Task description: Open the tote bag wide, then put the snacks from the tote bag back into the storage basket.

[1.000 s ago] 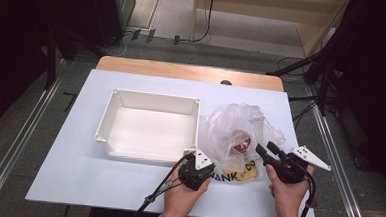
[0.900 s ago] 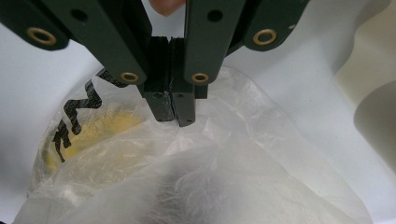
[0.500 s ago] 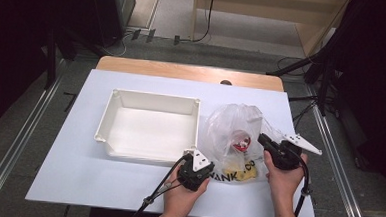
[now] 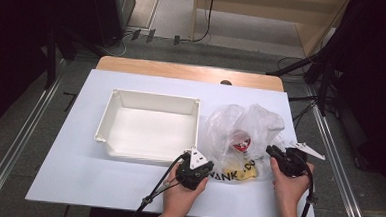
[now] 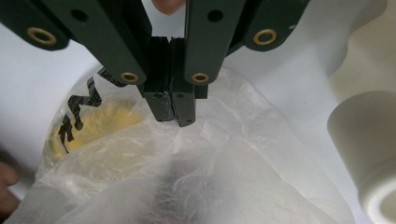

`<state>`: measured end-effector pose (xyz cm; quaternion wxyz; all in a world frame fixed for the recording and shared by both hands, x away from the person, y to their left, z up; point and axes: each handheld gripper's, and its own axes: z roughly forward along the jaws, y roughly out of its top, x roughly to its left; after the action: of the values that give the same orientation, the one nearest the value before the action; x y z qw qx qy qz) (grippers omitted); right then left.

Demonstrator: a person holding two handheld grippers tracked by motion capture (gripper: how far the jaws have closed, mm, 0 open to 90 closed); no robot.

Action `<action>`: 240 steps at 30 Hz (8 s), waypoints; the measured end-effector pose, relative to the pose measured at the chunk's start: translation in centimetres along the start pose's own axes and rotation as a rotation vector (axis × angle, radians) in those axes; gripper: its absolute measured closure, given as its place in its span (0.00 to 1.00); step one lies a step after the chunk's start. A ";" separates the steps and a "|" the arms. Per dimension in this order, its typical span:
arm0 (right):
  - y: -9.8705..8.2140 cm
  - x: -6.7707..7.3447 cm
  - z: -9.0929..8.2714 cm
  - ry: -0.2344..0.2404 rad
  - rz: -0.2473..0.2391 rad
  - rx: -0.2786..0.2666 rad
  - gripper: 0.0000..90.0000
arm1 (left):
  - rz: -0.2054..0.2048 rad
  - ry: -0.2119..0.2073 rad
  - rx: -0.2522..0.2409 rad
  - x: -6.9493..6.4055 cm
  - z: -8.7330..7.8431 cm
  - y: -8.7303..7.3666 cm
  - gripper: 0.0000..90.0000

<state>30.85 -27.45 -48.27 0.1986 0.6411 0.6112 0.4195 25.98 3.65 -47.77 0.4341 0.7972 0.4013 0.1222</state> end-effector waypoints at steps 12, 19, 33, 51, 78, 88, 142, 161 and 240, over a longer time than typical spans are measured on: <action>0.6 3.8 -5.8 0.190 -0.123 -0.185 0.72 | 0.012 -0.046 -0.079 -0.2 -1.1 -0.2 0.81; -0.7 5.4 -6.9 0.282 -0.155 -0.198 0.58 | 0.036 -0.044 -0.125 -1.0 -3.0 0.2 0.70; -2.4 7.9 -4.7 0.365 -0.183 -0.091 0.79 | 0.005 -0.037 -0.240 -1.3 -5.4 3.7 0.26; -0.7 6.9 -5.0 0.184 -0.211 -0.170 0.64 | 0.006 0.048 -0.090 -0.2 -1.0 5.1 0.95; 6.6 3.0 3.5 0.057 -0.215 -0.030 1.00 | -0.017 0.098 -0.022 0.2 0.4 1.1 1.00; 4.7 0.1 5.8 -0.092 -0.152 0.119 1.00 | -0.031 0.107 0.046 1.2 0.3 0.4 1.00; 4.7 1.1 7.7 0.070 -0.165 0.144 1.00 | 0.003 0.115 0.081 2.1 -0.3 0.1 1.00; 6.5 3.4 1.0 0.232 -0.197 -0.138 0.79 | 0.033 0.060 0.034 2.0 -0.8 -0.2 0.93; -0.2 8.3 2.1 0.197 -0.253 0.024 0.18 | -0.008 0.038 -0.001 2.5 -1.2 -0.3 1.00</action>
<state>31.58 -18.98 -47.15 0.1810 0.5172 0.7085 0.4447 26.79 6.30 -47.72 0.4271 0.7930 0.4127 0.1357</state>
